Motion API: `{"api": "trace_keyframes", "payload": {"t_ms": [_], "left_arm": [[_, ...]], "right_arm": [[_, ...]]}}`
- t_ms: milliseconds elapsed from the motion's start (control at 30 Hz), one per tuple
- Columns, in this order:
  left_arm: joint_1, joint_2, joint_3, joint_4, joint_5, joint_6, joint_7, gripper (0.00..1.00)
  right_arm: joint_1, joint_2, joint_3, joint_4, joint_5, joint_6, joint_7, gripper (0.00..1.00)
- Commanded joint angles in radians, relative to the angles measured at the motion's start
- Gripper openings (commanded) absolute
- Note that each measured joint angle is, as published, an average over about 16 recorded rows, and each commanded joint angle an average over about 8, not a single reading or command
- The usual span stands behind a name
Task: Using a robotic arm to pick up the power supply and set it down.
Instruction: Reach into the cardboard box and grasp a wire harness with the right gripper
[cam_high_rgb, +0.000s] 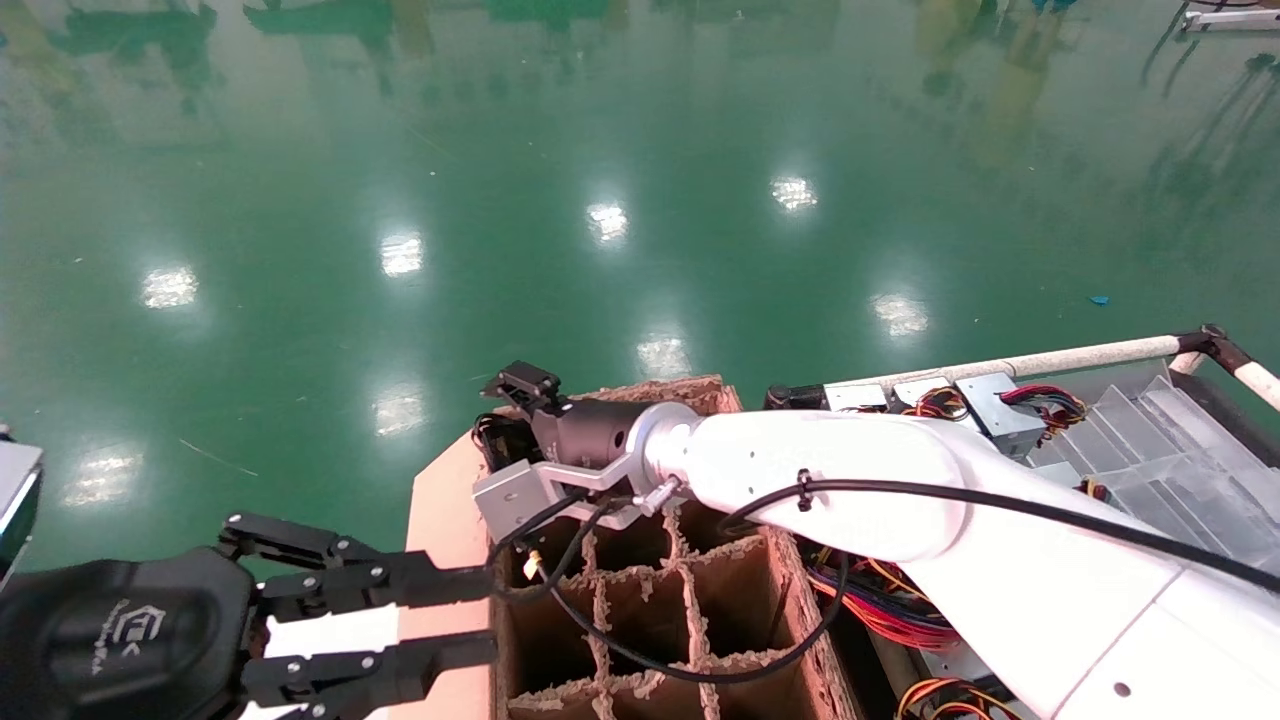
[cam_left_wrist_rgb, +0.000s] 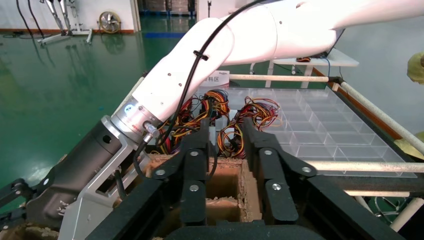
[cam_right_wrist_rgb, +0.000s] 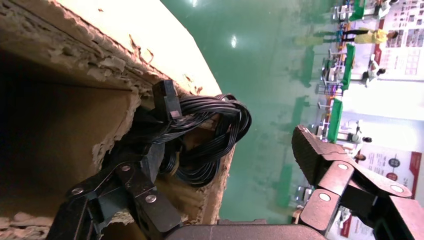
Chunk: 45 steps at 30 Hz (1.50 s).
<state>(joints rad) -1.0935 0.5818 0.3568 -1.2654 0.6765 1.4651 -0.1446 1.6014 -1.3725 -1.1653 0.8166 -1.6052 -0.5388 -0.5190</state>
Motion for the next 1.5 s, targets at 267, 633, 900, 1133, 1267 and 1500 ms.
{"api": "trace_keyframes", "payload": {"t_ms": [267,633,900,1133,1267,1500], "left_arm": [[0.000,0.000,0.000,0.000,0.000,0.000,0.000,1.00],[0.000,0.000,0.000,0.000,0.000,0.000,0.000,1.00],[0.000,0.000,0.000,0.000,0.000,0.000,0.000,1.00],[0.000,0.000,0.000,0.000,0.000,0.000,0.000,1.00],[0.000,0.000,0.000,0.000,0.000,0.000,0.000,1.00],[0.000,0.000,0.001,0.000,0.000,0.000,0.000,1.00]], "right_arm": [[0.052,-0.003,-0.148,-0.008,0.019,0.044,0.084,0.00],[0.087,-0.005,-0.266,-0.014,0.028,0.103,0.202,0.00],[0.095,-0.005,-0.318,-0.016,0.036,0.134,0.272,0.00],[0.101,-0.004,-0.342,-0.014,0.058,0.139,0.312,0.00],[0.106,-0.003,-0.349,-0.016,0.074,0.139,0.325,0.00],[0.119,0.000,-0.347,-0.022,0.109,0.142,0.332,0.00]]}}
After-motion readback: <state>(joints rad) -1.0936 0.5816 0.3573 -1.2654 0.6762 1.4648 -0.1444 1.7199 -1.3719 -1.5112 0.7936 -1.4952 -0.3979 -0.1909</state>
